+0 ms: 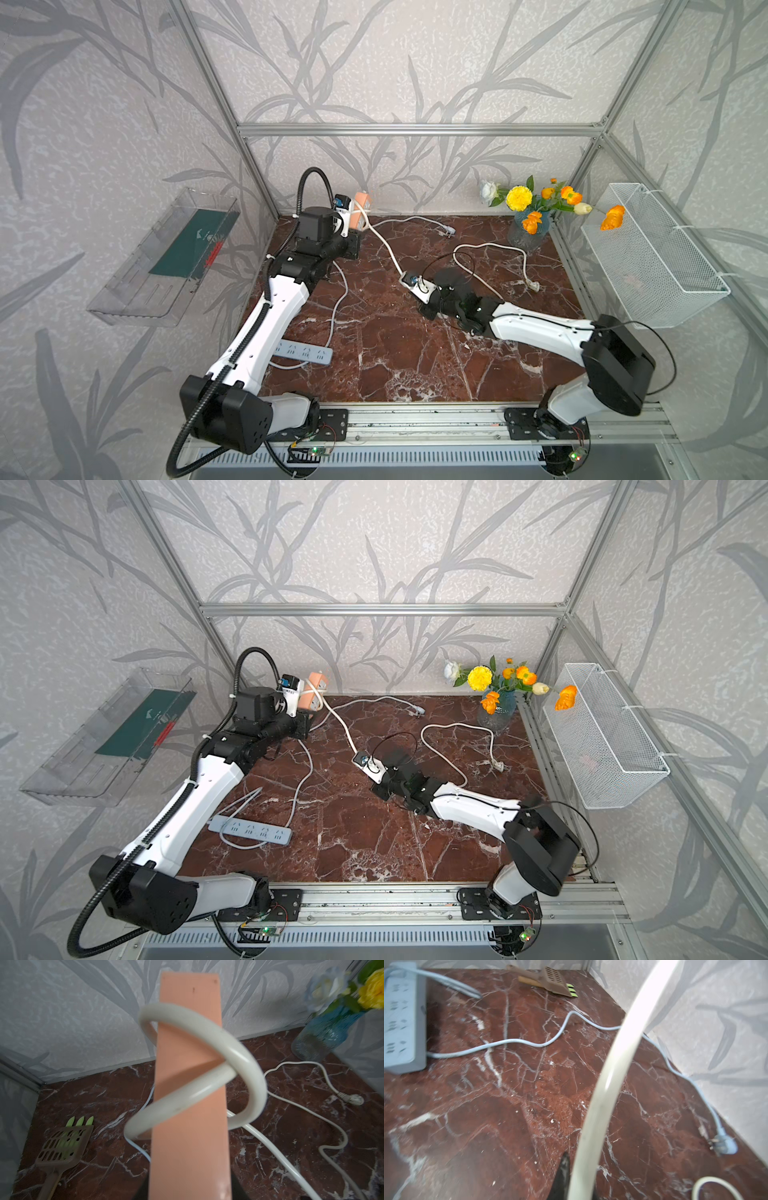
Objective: Wrap the cord around the power strip
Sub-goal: Wrap the power cord around the power strip.
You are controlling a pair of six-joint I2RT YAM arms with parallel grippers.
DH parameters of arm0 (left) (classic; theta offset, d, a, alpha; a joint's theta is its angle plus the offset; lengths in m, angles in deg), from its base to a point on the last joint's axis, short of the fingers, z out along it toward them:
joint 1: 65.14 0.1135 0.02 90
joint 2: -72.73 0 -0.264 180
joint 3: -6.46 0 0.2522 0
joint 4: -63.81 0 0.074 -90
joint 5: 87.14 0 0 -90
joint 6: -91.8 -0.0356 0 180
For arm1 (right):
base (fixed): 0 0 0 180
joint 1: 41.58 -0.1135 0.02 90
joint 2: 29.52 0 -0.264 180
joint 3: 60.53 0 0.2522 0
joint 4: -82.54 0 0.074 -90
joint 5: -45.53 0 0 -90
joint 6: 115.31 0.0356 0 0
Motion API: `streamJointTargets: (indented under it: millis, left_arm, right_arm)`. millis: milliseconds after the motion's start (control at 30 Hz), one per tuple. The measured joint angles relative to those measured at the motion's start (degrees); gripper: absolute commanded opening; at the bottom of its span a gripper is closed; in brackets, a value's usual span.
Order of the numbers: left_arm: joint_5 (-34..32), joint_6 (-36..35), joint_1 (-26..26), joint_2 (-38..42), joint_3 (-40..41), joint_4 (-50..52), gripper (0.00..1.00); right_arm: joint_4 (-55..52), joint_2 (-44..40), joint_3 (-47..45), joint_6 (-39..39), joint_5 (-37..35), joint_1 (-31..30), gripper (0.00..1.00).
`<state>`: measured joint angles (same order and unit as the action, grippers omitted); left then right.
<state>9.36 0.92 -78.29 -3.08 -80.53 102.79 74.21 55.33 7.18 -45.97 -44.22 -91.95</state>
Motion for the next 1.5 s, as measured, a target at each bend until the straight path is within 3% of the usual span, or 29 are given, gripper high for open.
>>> streamJointTargets:
  millis: [133,333,500,733,933,1067,1267,1500]
  left_arm:
    - [-1.66,-1.84,0.00,-3.87,1.64,2.14,0.00]
    - [9.49,-6.08,-5.95,-9.01,0.07,6.12,0.00]
    - [18.99,-11.87,-12.46,-7.82,0.44,7.93,0.00]
    - [30.36,-16.37,-13.86,0.57,5.88,8.94,0.00]
    - [40.37,-16.76,-14.45,4.09,7.34,8.15,0.00]
    - [47.45,-14.16,-14.45,4.42,7.23,5.46,0.00]
    - [54.71,-5.46,-13.94,7.91,7.30,-5.31,0.00]
    - [56.04,-0.68,-12.94,11.17,7.15,-13.79,0.00]
  right_arm:
    - [-9.31,-6.25,6.58,-6.69,0.63,-3.30,0.02]
    - [-17.07,-7.89,19.37,-12.24,1.62,-2.45,0.00]
    - [-21.07,-5.33,28.89,-13.90,7.19,3.82,0.01]
    - [-22.16,1.66,38.36,-11.65,16.85,14.38,0.01]
    - [-22.23,7.13,40.00,-5.40,27.41,21.38,0.02]
    - [-21.73,11.63,41.13,-1.81,33.64,22.47,0.05]
    - [-14.23,15.54,37.09,5.86,39.67,22.99,0.20]
    - [0.50,15.58,26.73,18.16,40.59,23.87,0.43]
